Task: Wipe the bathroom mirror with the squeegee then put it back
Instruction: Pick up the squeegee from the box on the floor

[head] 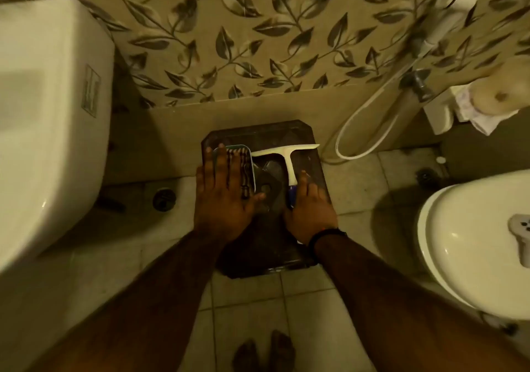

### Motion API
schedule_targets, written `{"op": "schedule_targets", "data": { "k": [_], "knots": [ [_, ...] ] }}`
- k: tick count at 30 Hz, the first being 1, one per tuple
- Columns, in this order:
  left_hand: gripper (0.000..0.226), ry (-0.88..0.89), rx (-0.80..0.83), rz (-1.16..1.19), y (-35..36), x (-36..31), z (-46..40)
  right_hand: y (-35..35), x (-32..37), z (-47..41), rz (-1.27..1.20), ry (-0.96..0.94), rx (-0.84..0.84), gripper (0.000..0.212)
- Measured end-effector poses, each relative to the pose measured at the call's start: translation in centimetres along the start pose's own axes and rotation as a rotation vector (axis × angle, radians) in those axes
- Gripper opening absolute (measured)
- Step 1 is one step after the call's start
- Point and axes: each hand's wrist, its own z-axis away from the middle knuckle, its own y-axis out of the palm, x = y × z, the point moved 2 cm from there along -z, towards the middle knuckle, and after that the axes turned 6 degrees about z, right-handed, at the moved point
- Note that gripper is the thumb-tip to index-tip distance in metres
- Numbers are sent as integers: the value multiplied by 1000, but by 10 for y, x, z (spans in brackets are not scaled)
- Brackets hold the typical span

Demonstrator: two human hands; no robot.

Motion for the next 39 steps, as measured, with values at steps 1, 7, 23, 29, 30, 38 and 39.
{"op": "schedule_targets", "data": {
  "k": [1, 7, 23, 29, 30, 38, 39],
  "knots": [
    [94, -4, 5, 2, 0, 1, -3, 2, 1, -4, -28, 17, 25, 86],
    [89, 20, -52, 5, 7, 0, -12, 10, 4, -16, -119, 96, 128, 78],
    [55, -6, 171, 248, -21, -52, -22, -27, 35, -1, -401, 54, -108, 29],
    [44, -213, 122, 530, -62, -62, -33, -71, 57, 18, -441, -34, -130, 29],
    [42, -218, 98, 542, -70, -63, -34, -79, 62, 22, -367, -80, -147, 32],
    [42, -140, -3, 552, -173, -66, -37, -164, 111, 56, -249, -132, -253, 41],
    [43, -136, -21, 543, -187, -65, -37, -174, 118, 62, -242, -147, -271, 39]
  ]
}}
